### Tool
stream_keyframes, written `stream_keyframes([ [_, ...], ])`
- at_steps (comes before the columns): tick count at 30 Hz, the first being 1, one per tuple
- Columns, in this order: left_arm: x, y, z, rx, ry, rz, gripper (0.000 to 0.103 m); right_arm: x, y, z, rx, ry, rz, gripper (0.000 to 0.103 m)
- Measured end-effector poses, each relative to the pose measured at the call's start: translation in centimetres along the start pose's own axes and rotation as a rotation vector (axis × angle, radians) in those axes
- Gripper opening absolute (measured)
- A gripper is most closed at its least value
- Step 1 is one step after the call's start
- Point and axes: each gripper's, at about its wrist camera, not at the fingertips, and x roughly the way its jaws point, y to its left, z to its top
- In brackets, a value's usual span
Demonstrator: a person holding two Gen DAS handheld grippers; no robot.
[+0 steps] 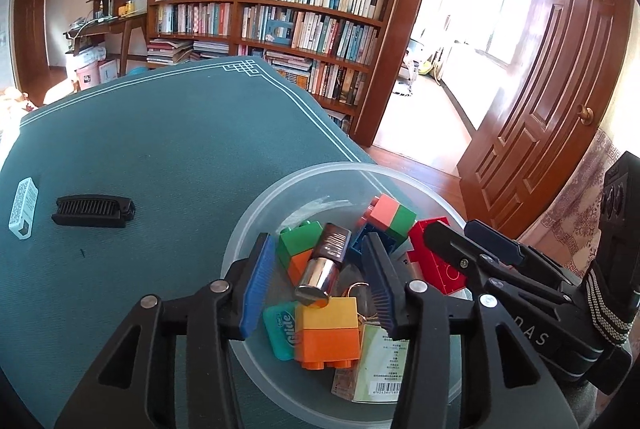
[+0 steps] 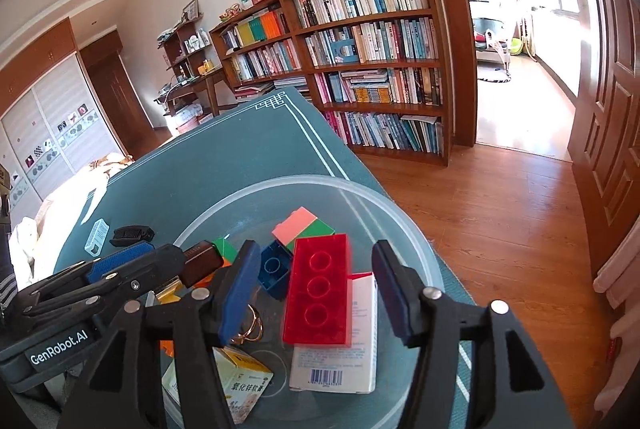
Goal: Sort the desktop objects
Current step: 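Carry bottle and red block into the bowl and open both grippers, then grasp white patterned box with left gripper while right gripper grasps black comb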
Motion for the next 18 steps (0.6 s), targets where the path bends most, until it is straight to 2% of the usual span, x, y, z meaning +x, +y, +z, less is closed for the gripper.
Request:
stream_keyframes([
  [9, -1.3, 3.6, 0.3, -0.079, -0.031, 0.067, 0.049, -0.3, 3.2, 0.7, -0.024, -0.030, 0.069, 0.068],
  [18, -2.5, 9.8, -0.2, -0.187, -0.041, 0.215, 0.049, 0.6, 8.9, 0.4, -0.103, -0.030, 0.180, 0.071],
])
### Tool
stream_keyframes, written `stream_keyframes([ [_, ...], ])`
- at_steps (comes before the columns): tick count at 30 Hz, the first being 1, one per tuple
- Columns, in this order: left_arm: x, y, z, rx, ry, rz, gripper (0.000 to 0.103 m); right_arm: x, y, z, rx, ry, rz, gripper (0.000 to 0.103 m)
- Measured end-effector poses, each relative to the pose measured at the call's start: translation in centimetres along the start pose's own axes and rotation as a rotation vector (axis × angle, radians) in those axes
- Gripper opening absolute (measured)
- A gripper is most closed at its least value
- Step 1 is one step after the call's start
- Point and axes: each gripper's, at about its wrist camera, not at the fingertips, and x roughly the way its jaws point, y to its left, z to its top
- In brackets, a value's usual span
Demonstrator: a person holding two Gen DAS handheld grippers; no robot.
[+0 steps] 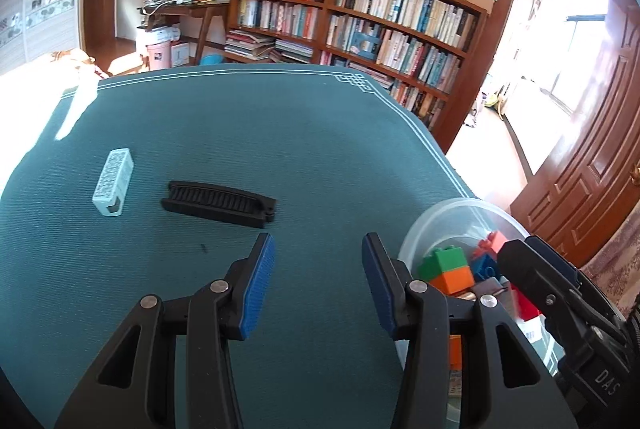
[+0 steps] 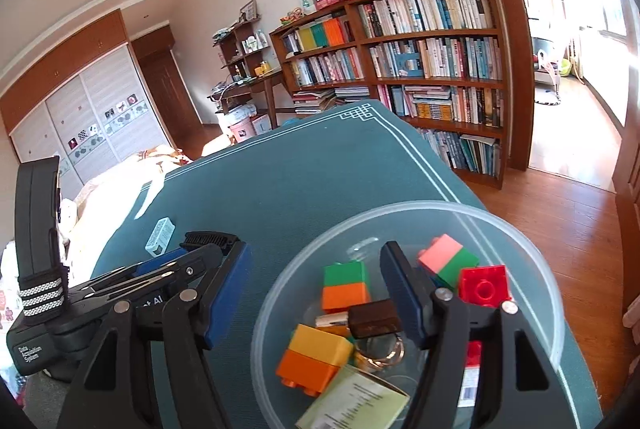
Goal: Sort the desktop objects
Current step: 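Grasp white patterned box with left gripper while right gripper grasps black comb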
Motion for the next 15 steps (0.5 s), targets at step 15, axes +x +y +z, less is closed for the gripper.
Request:
stream_keyframes([
  [15, 1.6, 7.8, 0.0, -0.108, 0.002, 0.183, 0.049, 7.3, 6.9, 1.3, -0.031, 0.120, 0.135, 0.072],
])
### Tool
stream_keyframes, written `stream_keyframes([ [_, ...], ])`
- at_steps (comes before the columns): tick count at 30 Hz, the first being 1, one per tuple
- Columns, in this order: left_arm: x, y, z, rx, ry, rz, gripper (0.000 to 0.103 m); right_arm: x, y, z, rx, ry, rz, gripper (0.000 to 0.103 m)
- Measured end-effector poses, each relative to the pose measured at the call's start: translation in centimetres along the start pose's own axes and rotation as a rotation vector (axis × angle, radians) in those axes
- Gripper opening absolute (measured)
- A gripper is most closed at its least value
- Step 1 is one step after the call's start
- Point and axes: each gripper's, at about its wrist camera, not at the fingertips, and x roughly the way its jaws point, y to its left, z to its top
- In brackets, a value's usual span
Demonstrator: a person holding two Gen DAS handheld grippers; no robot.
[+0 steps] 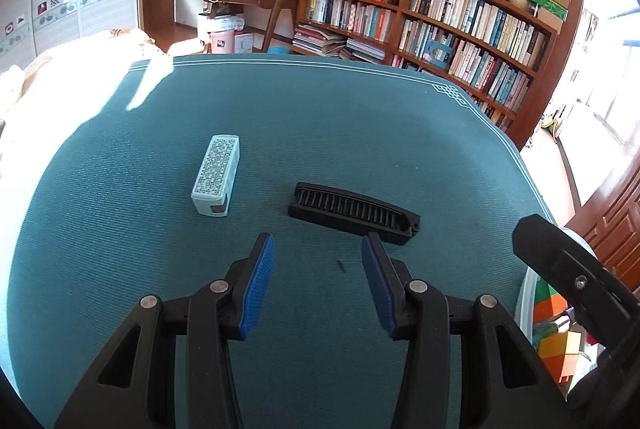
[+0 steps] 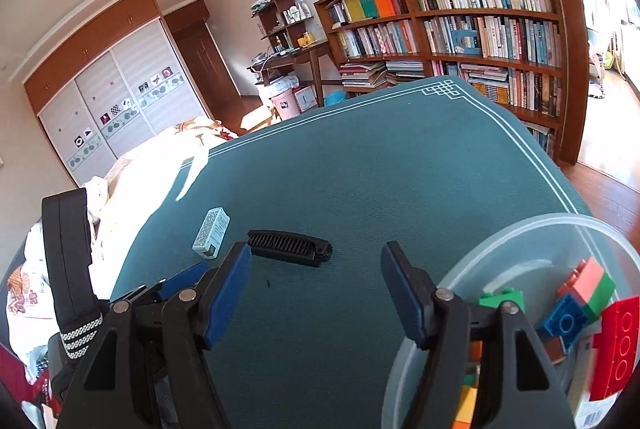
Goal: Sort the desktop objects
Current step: 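Grasp white patterned box with left gripper while right gripper grasps black comb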
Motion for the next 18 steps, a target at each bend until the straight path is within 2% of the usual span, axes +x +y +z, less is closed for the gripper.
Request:
stream_keyframes([
  [5, 0.8, 1.9, 0.2, -0.032, -0.001, 0.035, 0.049, 3.2, 0.7, 0.5, -0.016, 0.059, -0.019, 0.072],
  [12, 2.6, 4.8, 1.2, -0.048, -0.019, 0.145, 0.049, 6.3, 0.8, 1.5, 0.020, 0.105, 0.017, 0.072],
  [18, 3.9, 6.2, 2.3, -0.056, -0.017, 0.157, 0.049, 8.0, 1.1, 2.0, 0.020, 0.107, 0.059, 0.072],
])
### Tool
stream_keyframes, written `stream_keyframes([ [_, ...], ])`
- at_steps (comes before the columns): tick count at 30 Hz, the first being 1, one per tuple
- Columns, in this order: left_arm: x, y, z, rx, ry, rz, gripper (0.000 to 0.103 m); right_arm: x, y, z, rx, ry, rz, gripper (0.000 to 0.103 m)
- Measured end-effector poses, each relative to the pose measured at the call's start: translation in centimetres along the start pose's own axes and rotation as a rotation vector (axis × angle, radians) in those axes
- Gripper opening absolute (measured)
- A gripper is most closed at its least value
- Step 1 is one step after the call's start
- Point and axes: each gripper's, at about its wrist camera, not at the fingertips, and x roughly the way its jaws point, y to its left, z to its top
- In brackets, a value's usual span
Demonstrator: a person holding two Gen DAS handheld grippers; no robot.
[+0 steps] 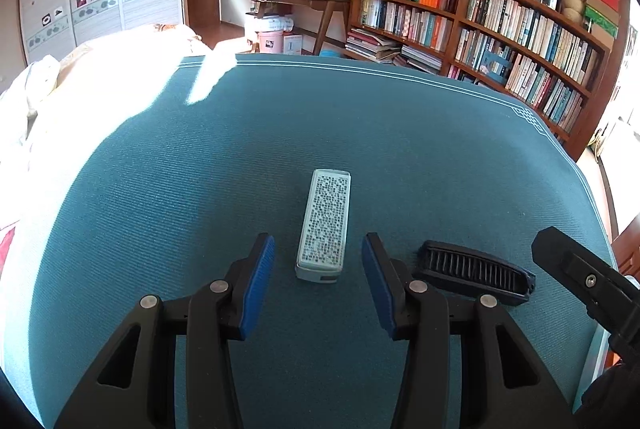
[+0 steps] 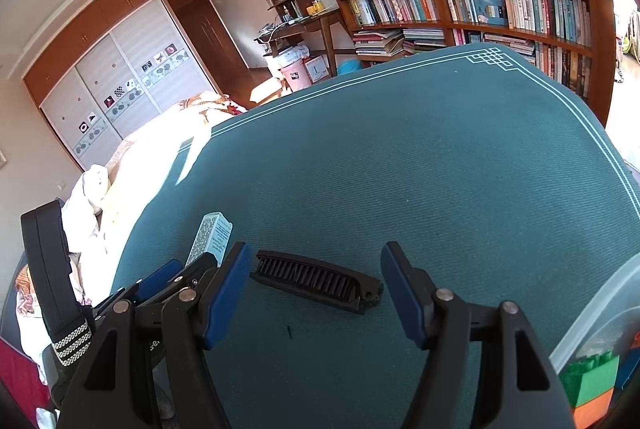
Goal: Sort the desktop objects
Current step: 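Grasp white patterned box with left gripper while right gripper grasps black comb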
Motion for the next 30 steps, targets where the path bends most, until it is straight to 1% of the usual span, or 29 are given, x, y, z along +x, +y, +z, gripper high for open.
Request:
stream_keyframes([
  [6, 1.5, 0.2, 0.8, 0.008, 0.013, -0.014, 0.049, 1.7, -0.2, -0.1, -0.016, 0.034, 0.033, 0.072],
  [9, 2.3, 0.2, 0.6, 0.009, 0.030, -0.019, 0.049, 2.3, 0.0, -0.3, -0.042, 0.058, 0.029, 0.071],
  [13, 2.2, 0.2, 0.5, 0.016, 0.025, -0.027, 0.049, 2.8, 1.2, -0.9, -0.119, 0.084, 0.000, 0.065],
  [14, 2.1, 0.3, 0.5, 0.018, 0.024, -0.027, 0.048, 3.0, 1.4, -1.0, -0.135, 0.096, 0.000, 0.062],
  [16, 2.0, 0.4, 0.5, 0.024, 0.024, -0.005, 0.034, 3.5, 1.7, -1.5, -0.155, 0.129, 0.002, 0.058],
  [18, 1.9, 0.6, 0.4, 0.028, 0.025, -0.003, 0.029, 3.4, 2.0, -1.8, -0.187, 0.126, -0.021, 0.055],
  [19, 1.8, 0.6, 0.3, 0.029, 0.026, -0.001, 0.028, 3.4, 2.0, -2.0, -0.195, 0.131, -0.022, 0.051],
  [20, 1.7, 0.6, 0.3, 0.031, 0.027, 0.003, 0.028, 3.4, 2.0, -2.0, -0.197, 0.137, -0.017, 0.043],
  [21, 1.6, 0.6, 0.2, 0.032, 0.027, 0.007, 0.028, 3.5, 2.0, -2.1, -0.198, 0.148, -0.011, 0.040],
  [30, 1.3, 0.4, -0.3, 0.032, 0.033, 0.004, 0.027, 4.0, 2.2, -2.2, -0.203, 0.131, -0.031, 0.039],
])
